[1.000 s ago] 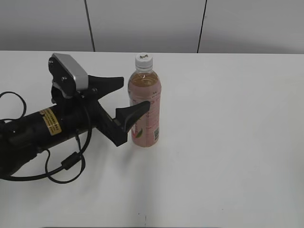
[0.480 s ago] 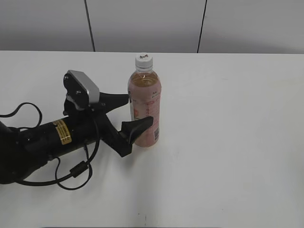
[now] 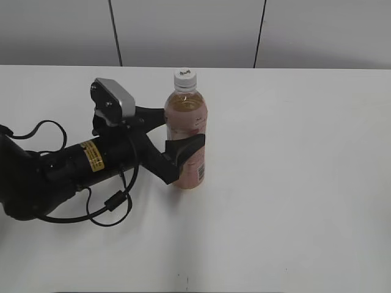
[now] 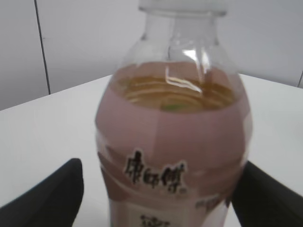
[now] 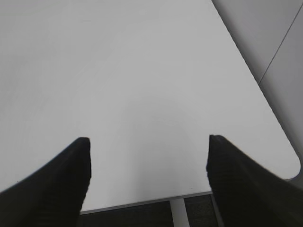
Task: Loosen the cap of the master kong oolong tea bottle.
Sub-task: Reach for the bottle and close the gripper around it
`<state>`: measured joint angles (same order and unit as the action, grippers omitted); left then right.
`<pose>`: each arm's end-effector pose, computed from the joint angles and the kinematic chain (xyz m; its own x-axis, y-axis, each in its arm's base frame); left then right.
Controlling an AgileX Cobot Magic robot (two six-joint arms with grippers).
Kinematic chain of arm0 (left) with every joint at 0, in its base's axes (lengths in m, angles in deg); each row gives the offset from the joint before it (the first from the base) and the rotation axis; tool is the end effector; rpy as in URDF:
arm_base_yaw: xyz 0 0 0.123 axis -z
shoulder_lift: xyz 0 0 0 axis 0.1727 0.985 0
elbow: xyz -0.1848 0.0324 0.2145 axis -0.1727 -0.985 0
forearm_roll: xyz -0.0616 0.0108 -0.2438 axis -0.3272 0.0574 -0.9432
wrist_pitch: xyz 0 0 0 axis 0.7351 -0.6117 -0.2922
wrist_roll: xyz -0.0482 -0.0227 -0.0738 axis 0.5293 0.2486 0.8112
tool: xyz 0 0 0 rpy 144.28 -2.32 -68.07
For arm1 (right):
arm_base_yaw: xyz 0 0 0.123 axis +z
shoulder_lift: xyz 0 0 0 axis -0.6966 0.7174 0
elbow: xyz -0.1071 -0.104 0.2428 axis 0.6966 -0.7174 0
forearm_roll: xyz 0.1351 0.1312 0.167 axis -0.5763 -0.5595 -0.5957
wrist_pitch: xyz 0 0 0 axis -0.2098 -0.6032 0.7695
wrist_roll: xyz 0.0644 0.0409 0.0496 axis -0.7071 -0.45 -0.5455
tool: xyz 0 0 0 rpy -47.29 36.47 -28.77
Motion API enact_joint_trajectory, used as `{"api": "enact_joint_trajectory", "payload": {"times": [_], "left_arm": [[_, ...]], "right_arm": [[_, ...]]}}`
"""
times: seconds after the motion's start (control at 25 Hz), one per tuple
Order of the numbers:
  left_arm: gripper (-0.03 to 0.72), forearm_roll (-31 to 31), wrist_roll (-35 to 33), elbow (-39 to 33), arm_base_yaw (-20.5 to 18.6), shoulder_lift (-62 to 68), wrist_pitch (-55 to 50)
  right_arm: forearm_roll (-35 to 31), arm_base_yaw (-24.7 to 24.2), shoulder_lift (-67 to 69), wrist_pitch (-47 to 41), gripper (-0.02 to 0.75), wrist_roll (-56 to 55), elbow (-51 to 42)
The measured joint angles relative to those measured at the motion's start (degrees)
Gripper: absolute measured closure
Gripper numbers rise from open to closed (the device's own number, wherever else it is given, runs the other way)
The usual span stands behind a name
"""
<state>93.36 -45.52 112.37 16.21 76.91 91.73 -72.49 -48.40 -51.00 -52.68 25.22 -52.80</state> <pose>0.2813 -0.1881 0.1084 -0.0977 0.0791 -0.9921 0.8248 0.5642 -0.0363 -0.0090 -0.0005 0.2778 -0.4746 -0.0309 -0.8797 0.0545 0.9964 -0.0643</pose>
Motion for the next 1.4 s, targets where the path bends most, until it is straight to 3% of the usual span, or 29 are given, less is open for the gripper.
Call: {"api": "enact_joint_trajectory", "payload": {"times": [0.56, 0.76, 0.96, 1.4], "left_arm": [[0.132, -3.9, 1.9, 3.0, 2.3, 1.1, -2.8], [0.170, -3.8, 1.9, 3.0, 2.4, 1.1, -3.0], [0.286, -3.8, 1.7, 3.0, 2.5, 1.1, -3.0], [0.286, -1.0, 1.3, 3.1, 2.4, 1.1, -3.1]], "right_arm": [[0.0, 0.0, 0.0, 0.0, 0.160, 0.0, 0.0], [0.0, 0.0, 0.0, 0.0, 0.160, 0.0, 0.0], [0.0, 0.0, 0.0, 0.0, 0.160, 0.0, 0.0], [0.0, 0.0, 0.0, 0.0, 0.160, 0.0, 0.0]]}}
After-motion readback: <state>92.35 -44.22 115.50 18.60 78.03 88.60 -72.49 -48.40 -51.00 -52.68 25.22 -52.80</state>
